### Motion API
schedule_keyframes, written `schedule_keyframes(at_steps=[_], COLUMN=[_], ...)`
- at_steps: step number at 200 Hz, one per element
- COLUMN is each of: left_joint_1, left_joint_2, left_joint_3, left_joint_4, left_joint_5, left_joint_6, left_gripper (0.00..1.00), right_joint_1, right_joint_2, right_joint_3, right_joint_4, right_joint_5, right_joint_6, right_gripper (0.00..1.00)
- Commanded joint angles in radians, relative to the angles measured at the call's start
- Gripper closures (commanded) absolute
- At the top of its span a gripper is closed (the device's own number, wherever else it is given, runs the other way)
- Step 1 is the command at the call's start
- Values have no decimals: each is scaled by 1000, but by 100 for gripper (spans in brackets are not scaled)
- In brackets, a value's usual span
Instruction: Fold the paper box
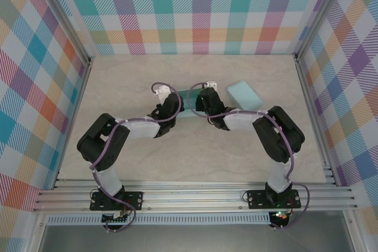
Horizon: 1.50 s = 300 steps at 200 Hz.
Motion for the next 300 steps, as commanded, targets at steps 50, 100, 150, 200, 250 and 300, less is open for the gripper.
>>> schedule_keyframes(at_steps=[50,100,150,200,250,300], left_joint_1=[-34,-37,-39,-38,-39,13], left_joint_2=[-133,-306,-445,-628,-934,-737], left_joint_3=[-152,-226,-303,-393,-371,-15], left_joint_4=[48,-39,-157,-214,-372,-617], left_joint_5=[169,181,195,221,153,211], left_joint_6=[-32,-46,-87,-149,-137,37], left_gripper=[41,6,0,9,20,17], right_joint_1=[61,74,81,82,84,89], right_joint_2=[-40,-42,-38,-41,-36,-42], right_joint_3=[-136,-172,-170,-167,-162,-161], right_joint_4=[94,107,106,107,106,95], right_joint_5=[-23,2,24,24,18,18], right_joint_6=[-3,-29,-64,-75,-87,-112], right_gripper=[91,91,91,92,93,92])
